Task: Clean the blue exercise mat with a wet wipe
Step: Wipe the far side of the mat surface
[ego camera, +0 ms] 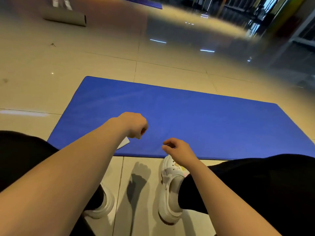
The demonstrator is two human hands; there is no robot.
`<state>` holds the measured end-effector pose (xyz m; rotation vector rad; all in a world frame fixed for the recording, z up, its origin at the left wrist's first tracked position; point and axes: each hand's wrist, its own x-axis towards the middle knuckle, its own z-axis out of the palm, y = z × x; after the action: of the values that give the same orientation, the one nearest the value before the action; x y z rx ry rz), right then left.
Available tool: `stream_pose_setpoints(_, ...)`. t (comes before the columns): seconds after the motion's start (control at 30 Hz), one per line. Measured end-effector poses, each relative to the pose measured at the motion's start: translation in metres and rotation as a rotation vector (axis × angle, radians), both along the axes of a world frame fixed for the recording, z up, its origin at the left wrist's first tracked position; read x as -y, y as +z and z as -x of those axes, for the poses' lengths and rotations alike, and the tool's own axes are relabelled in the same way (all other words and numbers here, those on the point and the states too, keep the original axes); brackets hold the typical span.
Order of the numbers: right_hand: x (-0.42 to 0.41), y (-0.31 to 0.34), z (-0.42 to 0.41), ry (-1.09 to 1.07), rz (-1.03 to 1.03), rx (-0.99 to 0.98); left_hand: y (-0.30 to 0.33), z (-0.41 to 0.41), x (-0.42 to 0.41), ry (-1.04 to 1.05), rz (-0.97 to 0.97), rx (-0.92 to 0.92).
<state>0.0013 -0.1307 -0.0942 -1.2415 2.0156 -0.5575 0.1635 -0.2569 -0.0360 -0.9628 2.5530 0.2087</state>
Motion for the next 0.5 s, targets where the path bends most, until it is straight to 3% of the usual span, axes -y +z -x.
stream_pose_setpoints(0.23,0.010,0.029,-0.013,0.069,0.020,-0.007,0.065,-0.034,-0.016,-0.021,0.072,0.057)
stream_pose_setpoints(0.5,0.032,0.017,-0.015,0.124,-0.014,0.002,0.114,-0.064,0.001,0.145,-0.118,0.236)
